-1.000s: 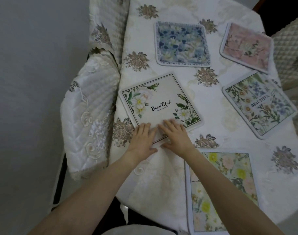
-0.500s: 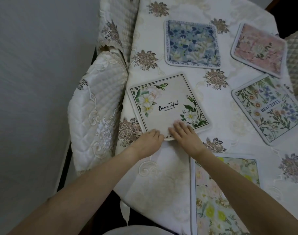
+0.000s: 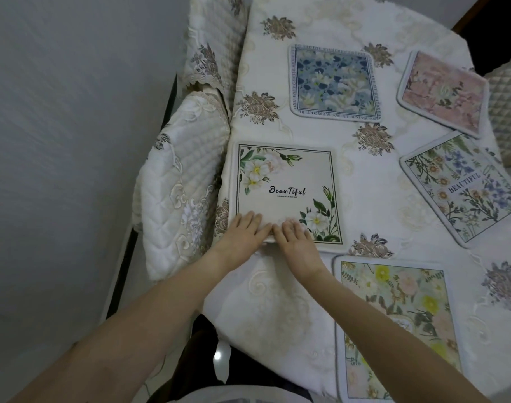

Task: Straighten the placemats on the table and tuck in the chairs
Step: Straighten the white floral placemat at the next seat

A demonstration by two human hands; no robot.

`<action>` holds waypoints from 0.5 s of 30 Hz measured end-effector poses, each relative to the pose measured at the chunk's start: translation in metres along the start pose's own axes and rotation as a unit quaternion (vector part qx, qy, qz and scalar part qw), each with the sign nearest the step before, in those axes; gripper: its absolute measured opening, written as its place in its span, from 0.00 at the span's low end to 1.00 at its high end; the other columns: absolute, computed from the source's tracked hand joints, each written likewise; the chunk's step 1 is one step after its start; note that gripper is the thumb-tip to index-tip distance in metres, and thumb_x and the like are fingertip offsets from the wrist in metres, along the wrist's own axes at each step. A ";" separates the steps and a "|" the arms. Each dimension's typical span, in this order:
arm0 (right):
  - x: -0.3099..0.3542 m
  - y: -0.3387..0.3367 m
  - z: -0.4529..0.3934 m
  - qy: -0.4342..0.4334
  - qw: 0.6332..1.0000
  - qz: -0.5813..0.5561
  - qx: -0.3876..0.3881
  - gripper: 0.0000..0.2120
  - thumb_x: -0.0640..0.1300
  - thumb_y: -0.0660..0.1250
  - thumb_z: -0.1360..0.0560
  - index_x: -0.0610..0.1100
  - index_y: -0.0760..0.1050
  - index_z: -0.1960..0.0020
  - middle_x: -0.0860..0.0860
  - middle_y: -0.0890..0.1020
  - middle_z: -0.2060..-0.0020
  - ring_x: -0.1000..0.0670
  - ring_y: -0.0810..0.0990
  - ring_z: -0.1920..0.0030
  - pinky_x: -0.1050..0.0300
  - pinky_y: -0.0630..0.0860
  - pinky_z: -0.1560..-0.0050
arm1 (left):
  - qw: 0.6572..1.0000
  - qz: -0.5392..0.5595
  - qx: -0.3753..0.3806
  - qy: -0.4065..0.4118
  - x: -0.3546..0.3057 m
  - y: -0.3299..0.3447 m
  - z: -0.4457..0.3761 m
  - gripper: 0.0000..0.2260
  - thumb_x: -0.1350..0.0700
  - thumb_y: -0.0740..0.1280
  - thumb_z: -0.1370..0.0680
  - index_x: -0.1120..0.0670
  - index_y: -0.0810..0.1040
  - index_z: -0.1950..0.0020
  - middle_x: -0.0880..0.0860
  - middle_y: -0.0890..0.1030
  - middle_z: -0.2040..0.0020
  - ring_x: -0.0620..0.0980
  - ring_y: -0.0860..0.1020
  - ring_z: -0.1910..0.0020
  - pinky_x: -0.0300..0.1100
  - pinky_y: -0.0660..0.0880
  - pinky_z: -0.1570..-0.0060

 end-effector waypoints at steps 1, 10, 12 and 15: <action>0.004 0.003 0.002 -0.002 1.000 -0.001 0.000 0.27 0.35 0.51 0.20 0.40 0.45 0.24 0.36 0.55 0.25 0.33 0.51 0.25 0.37 0.57 0.28 | 1.000 0.007 0.004 0.001 0.002 0.004 0.004 0.24 0.53 0.50 0.17 0.54 0.46 0.24 0.63 0.50 0.23 0.63 0.47 0.24 0.58 0.48 0.26; 0.035 0.015 0.023 0.003 1.000 -0.020 -0.008 0.30 0.34 0.54 0.21 0.40 0.44 0.24 0.35 0.54 0.25 0.32 0.49 0.25 0.35 0.55 0.28 | 1.000 0.022 -0.015 0.004 0.002 0.027 0.033 0.24 0.49 0.48 0.17 0.53 0.46 0.23 0.61 0.49 0.22 0.61 0.46 0.24 0.59 0.47 0.26; 0.040 0.011 0.028 0.011 0.999 -0.028 -0.041 0.28 0.38 0.60 0.21 0.39 0.54 0.25 0.33 0.62 0.27 0.30 0.57 0.27 0.34 0.63 0.32 | 1.000 0.014 -0.028 0.000 0.002 0.028 0.040 0.25 0.45 0.47 0.18 0.52 0.46 0.23 0.61 0.48 0.22 0.60 0.45 0.24 0.60 0.48 0.27; 0.043 0.012 0.031 0.020 0.996 -0.046 -0.068 0.26 0.46 0.60 0.20 0.41 0.59 0.26 0.34 0.64 0.28 0.30 0.58 0.28 0.33 0.65 0.34 | 0.999 -0.005 -0.037 -0.004 -0.001 0.030 0.045 0.25 0.46 0.48 0.18 0.52 0.44 0.24 0.60 0.45 0.22 0.61 0.44 0.24 0.63 0.50 0.27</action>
Point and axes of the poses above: each hand's wrist, its own z-axis away from the middle knuckle, its own y-axis out of the palm, x = y × z, the point moved 5 cm from there along -z, towards the middle knuckle
